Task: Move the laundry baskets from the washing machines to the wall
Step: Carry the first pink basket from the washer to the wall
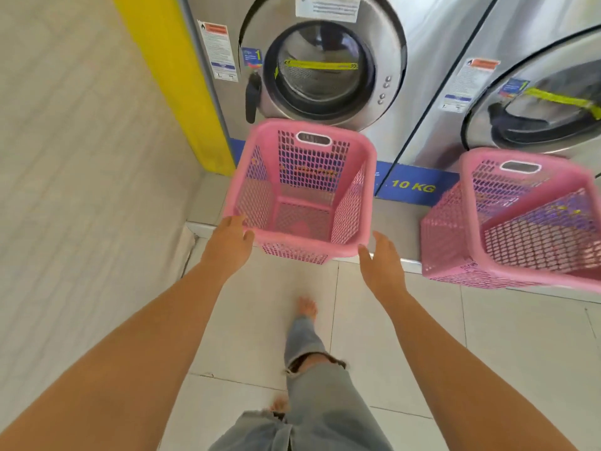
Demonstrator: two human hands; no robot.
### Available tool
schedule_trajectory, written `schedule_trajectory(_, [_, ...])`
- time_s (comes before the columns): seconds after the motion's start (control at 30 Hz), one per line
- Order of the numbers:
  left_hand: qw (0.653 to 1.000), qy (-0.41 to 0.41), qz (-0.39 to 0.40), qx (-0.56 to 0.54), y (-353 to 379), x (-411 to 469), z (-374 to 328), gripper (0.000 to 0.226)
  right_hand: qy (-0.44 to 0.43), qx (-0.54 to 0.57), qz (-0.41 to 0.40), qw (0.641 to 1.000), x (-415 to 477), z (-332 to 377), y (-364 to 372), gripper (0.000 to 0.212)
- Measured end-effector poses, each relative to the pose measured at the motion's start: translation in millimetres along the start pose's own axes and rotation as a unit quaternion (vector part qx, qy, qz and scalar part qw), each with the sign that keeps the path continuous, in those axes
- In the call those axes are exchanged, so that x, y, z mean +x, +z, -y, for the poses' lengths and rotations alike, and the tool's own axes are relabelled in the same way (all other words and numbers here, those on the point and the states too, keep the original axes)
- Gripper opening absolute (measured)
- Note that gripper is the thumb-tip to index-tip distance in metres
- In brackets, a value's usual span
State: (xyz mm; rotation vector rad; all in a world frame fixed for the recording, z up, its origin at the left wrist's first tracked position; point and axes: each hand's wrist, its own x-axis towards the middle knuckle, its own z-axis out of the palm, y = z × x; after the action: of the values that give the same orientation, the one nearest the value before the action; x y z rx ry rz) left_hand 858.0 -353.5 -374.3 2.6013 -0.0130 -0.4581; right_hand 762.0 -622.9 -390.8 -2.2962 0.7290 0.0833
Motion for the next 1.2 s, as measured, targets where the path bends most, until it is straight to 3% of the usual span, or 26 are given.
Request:
schedule_trajectory(0.47, [0.997, -0.073, 0.035, -0.011, -4.1, 198.9, 0.0, 0.045, 0.078, -0.031, 0.013, 0.996, 183.9, 19.0, 29.5, 0.056])
schedule_trajectory(0.7, [0.994, -0.066, 0.074, 0.038, 26.3, 265.0, 19.6, 0.052, 0.09, -0.068, 0.041, 0.993, 230.3, -1.8, 63.8, 0.076])
schedule_trajectory(0.87, [0.992, -0.069, 0.092, 0.045, 47.5, 291.6, 42.3, 0.063, 0.086, -0.1, 0.031, 0.991, 243.7, -18.2, 81.6, 0.077])
schedule_trajectory(1.1, [0.999, 0.032, 0.01, 0.009, 63.5, 300.1, 57.9, 0.063, 0.019, -0.094, -0.014, 0.995, 254.4, -42.5, 99.5, 0.065])
schedule_trajectory(1.2, [0.998, 0.033, -0.043, 0.012, 68.8, 295.2, 56.8, 0.061, 0.001, -0.089, -0.033, 0.995, 259.2, -44.9, 101.0, 0.066])
